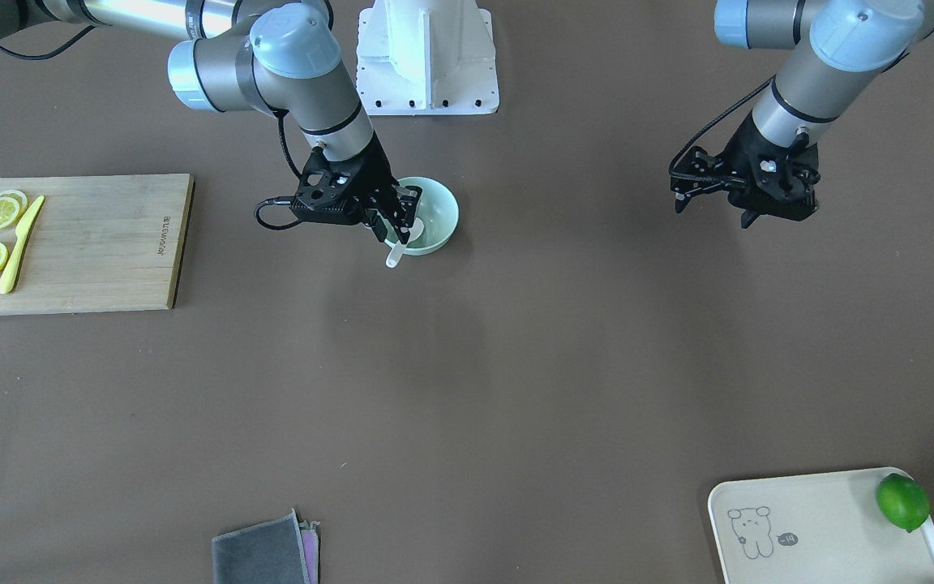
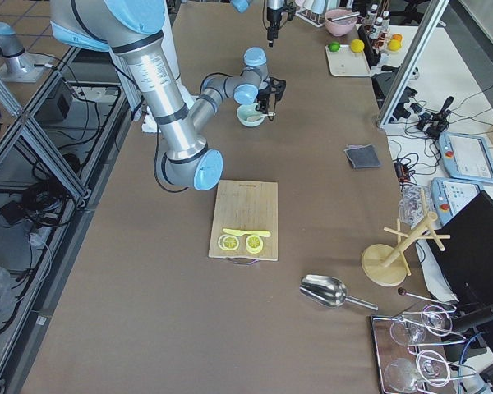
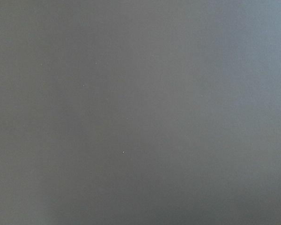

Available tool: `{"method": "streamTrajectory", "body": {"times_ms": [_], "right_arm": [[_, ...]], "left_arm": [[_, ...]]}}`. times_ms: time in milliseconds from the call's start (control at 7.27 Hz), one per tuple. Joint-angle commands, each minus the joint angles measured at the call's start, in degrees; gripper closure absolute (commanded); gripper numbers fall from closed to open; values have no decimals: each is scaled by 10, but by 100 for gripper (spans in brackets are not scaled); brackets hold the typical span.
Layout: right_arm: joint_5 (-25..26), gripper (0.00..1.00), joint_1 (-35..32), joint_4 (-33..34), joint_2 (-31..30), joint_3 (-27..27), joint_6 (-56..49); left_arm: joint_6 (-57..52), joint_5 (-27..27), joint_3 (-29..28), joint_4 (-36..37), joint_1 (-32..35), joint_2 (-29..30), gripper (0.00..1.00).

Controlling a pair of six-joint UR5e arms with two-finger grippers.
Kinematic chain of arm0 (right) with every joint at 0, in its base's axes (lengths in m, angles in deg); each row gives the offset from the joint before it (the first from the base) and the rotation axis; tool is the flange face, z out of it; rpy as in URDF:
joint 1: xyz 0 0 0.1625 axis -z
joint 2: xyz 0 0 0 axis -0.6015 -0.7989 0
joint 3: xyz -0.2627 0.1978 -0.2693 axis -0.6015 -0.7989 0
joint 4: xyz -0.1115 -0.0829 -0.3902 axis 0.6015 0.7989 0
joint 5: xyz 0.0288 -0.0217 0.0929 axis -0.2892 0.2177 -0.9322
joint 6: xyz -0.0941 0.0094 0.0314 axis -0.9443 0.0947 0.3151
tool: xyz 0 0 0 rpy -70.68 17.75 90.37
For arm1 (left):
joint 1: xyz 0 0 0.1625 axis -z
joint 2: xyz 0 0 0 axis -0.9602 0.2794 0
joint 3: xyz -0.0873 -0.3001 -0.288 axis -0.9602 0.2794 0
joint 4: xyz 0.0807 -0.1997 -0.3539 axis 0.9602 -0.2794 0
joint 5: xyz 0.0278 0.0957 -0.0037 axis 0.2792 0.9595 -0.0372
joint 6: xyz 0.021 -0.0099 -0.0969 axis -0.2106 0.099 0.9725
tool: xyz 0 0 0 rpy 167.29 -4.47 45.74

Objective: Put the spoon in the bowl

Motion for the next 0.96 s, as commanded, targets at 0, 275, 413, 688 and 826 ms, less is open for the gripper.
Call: {"method": "streamTrajectory", "body": {"times_ms": [0,275,413,688,826], "right_arm": [[-90,0,-65,1,-62,37,-38],[-176,0,-166,1,-219,117,-218],[-222,0,-240,-2,-281,119,-314],[-282,0,-399,9,-381,102,-555],[-287,0,-465,48,-398,89,-670]], "left_arm": [[-32,1,-8,3,24,-3,3],[-154,-15,-9,3,100,-68,3],[-251,-39,-18,4,160,-102,3],[-394,-88,-69,5,256,-126,3],[-442,-89,-100,5,292,-127,3]]}}
